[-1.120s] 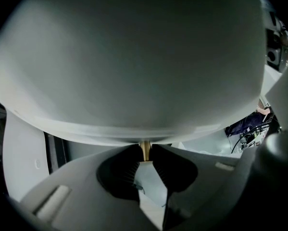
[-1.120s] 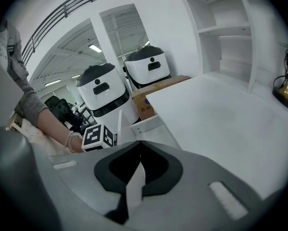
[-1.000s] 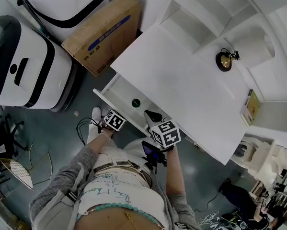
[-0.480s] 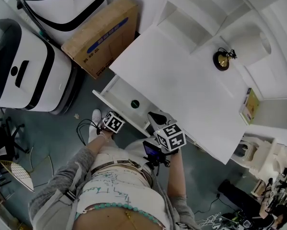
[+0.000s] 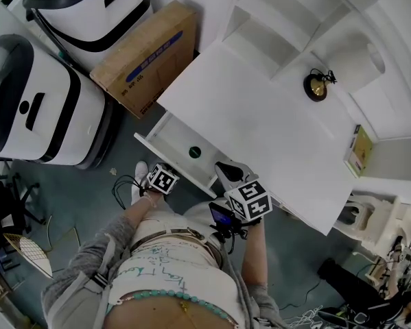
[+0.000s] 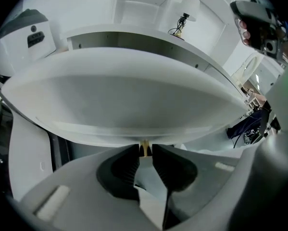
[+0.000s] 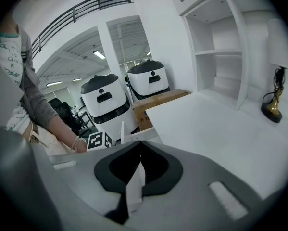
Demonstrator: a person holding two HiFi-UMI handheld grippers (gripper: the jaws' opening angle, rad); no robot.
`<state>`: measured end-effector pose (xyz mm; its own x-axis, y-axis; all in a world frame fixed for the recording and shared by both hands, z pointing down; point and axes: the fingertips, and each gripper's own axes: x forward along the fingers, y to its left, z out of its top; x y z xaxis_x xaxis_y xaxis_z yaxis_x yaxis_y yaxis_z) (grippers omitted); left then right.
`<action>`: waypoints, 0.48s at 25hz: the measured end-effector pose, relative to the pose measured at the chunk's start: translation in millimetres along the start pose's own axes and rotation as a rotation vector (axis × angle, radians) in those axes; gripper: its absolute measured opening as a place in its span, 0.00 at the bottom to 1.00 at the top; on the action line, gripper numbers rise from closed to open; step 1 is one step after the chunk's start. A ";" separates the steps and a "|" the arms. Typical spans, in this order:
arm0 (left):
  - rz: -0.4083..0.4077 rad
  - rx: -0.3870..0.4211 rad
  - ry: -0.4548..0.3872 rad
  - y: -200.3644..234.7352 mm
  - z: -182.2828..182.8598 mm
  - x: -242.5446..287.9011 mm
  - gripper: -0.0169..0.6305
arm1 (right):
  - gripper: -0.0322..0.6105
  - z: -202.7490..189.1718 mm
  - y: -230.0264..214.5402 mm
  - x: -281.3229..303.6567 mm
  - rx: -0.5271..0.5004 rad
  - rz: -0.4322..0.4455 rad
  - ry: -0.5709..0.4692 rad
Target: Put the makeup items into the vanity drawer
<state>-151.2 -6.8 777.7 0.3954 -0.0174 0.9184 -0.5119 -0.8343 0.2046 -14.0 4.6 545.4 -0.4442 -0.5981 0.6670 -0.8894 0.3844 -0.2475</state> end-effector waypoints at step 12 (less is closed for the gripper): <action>0.006 0.054 0.033 -1.6 0.2 6.4 0.16 | 0.10 12.0 -6.9 -38.2 0.066 -0.076 -0.107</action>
<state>-147.7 -5.7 783.1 0.3668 -0.0049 0.9303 -0.4717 -0.8629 0.1814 7.8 16.3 513.2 -0.3810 -0.6970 0.6075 -0.9246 0.2898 -0.2474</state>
